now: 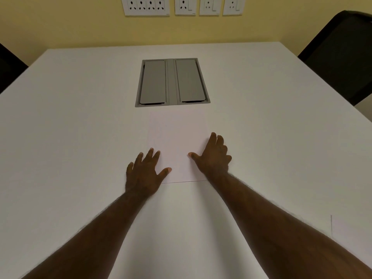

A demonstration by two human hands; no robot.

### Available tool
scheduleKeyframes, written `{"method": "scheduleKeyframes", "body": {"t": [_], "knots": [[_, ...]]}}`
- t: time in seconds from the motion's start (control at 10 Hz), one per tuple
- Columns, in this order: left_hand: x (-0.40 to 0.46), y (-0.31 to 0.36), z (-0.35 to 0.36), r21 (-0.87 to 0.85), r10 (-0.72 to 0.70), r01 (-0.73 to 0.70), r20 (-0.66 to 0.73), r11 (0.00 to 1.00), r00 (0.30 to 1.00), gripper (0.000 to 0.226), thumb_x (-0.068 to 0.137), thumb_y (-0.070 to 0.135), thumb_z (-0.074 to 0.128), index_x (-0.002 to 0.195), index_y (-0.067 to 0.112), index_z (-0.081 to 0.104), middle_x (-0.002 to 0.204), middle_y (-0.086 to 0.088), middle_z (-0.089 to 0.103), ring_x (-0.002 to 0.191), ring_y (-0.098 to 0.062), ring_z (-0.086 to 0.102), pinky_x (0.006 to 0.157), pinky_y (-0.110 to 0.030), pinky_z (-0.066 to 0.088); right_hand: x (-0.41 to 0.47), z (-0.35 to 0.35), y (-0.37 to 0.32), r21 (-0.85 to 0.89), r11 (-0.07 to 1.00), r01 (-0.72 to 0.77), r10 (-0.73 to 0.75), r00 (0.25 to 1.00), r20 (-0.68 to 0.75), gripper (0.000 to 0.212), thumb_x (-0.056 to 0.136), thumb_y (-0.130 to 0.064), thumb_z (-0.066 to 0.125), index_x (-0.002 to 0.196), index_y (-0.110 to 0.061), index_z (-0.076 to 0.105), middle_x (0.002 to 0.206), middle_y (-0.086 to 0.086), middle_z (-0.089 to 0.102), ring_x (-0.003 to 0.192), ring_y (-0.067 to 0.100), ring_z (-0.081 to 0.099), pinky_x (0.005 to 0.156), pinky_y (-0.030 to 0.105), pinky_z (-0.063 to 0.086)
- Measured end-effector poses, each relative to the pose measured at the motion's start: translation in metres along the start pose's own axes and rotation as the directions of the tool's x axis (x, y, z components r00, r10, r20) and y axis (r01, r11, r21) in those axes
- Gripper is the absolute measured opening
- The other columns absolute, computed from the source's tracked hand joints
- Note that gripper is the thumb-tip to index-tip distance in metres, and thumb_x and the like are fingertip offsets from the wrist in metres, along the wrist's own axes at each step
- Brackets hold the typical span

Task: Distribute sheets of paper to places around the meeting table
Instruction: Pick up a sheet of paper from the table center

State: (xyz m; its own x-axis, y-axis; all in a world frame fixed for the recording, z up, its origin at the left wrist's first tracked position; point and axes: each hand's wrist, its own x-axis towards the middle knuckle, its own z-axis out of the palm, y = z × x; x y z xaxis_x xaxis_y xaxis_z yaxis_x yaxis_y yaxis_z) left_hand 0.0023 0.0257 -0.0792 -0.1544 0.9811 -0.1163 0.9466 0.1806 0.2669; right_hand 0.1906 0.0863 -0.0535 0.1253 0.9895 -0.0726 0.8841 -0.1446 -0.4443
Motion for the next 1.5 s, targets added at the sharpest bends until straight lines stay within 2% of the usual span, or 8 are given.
{"method": "scheduleKeyframes", "body": {"t": [0.3,0.5,0.6,0.7,1.0,1.2,1.4,1.5], "knots": [[-0.002,-0.001,0.0,-0.002,-0.01,0.01,0.004,1.0,1.0,0.073,0.09,0.067,0.033,0.153,0.033,0.016,0.163,0.01,0.009,0.15,-0.02,0.007,0.119,-0.047,0.011,0.012,-0.011,-0.008,0.26,0.96,-0.106,0.109,0.994,0.004,0.078,0.075,-0.033,0.08,0.133,-0.006,0.036,0.131,0.014,0.05,0.121,0.036,0.049,0.093,0.046,0.045],[-0.003,-0.001,0.002,-0.019,-0.016,0.016,-0.007,1.0,1.0,0.073,0.09,0.067,0.033,0.153,0.034,0.015,0.163,0.011,0.008,0.15,-0.019,0.005,0.119,-0.046,0.008,0.013,-0.01,-0.001,0.305,0.952,-0.001,0.044,0.99,-0.134,0.041,0.078,-0.02,0.075,0.111,-0.004,0.057,0.11,0.014,0.065,0.105,0.03,0.06,0.084,0.032,0.044],[-0.005,-0.002,0.004,-0.034,-0.021,0.02,-0.023,0.999,1.0,0.073,0.09,0.067,0.033,0.152,0.034,0.016,0.163,0.011,0.009,0.15,-0.019,0.005,0.119,-0.045,0.007,0.018,-0.011,0.001,0.391,0.92,-0.023,0.098,0.98,-0.174,0.025,0.074,-0.015,0.079,0.092,-0.005,0.064,0.094,0.009,0.069,0.089,0.027,0.063,0.072,0.026,0.039],[-0.006,-0.003,0.005,-0.04,-0.021,0.02,-0.029,0.999,0.999,0.073,0.09,0.067,0.033,0.152,0.034,0.016,0.163,0.011,0.01,0.15,-0.019,0.005,0.119,-0.046,0.007,0.022,-0.011,0.001,0.433,0.898,-0.081,0.161,0.975,-0.152,0.022,0.072,-0.014,0.081,0.086,-0.007,0.066,0.09,0.008,0.07,0.086,0.027,0.065,0.07,0.024,0.04],[-0.004,-0.002,0.004,-0.046,-0.02,0.019,-0.019,0.999,1.0,0.073,0.09,0.067,0.034,0.152,0.034,0.017,0.163,0.012,0.009,0.15,-0.019,0.005,0.119,-0.046,0.007,0.013,-0.003,0.001,0.38,0.924,-0.04,0.133,0.966,-0.222,0.027,0.087,-0.004,0.06,0.11,-0.013,0.069,0.096,0.005,0.076,0.098,0.025,0.067,0.074,0.021,0.036],[-0.003,-0.003,0.005,-0.047,-0.011,0.01,-0.026,0.999,1.0,0.073,0.09,0.067,0.034,0.152,0.034,0.017,0.163,0.011,0.01,0.15,-0.019,0.005,0.119,-0.046,0.007,0.016,-0.001,0.006,0.369,0.929,0.018,0.075,0.968,-0.237,0.014,0.087,-0.015,0.066,0.1,-0.013,0.071,0.109,0.008,0.067,0.104,0.027,0.06,0.076,0.026,0.041],[-0.003,-0.002,0.003,-0.118,0.005,-0.008,-0.031,0.993,1.0,0.077,0.089,0.065,0.042,0.153,0.03,0.017,0.163,0.006,0.01,0.15,-0.021,0.008,0.119,-0.046,0.007,0.026,0.005,0.009,0.532,0.845,-0.057,0.131,0.986,-0.103,0.017,0.087,-0.013,0.064,0.096,0.0,0.069,0.087,0.012,0.067,0.085,0.026,0.06,0.076,0.026,0.041],[-0.003,-0.001,-0.003,-0.317,-0.032,0.004,-0.082,0.948,0.996,0.084,0.087,0.056,0.057,0.153,0.028,0.014,0.163,0.003,0.01,0.149,-0.02,0.015,0.119,-0.043,0.011,0.023,0.003,0.008,0.651,0.755,-0.082,0.159,0.985,-0.06,0.014,0.086,-0.012,0.066,0.084,0.002,0.068,0.073,0.007,0.06,0.073,0.021,0.053,0.071,0.026,0.041]]}}
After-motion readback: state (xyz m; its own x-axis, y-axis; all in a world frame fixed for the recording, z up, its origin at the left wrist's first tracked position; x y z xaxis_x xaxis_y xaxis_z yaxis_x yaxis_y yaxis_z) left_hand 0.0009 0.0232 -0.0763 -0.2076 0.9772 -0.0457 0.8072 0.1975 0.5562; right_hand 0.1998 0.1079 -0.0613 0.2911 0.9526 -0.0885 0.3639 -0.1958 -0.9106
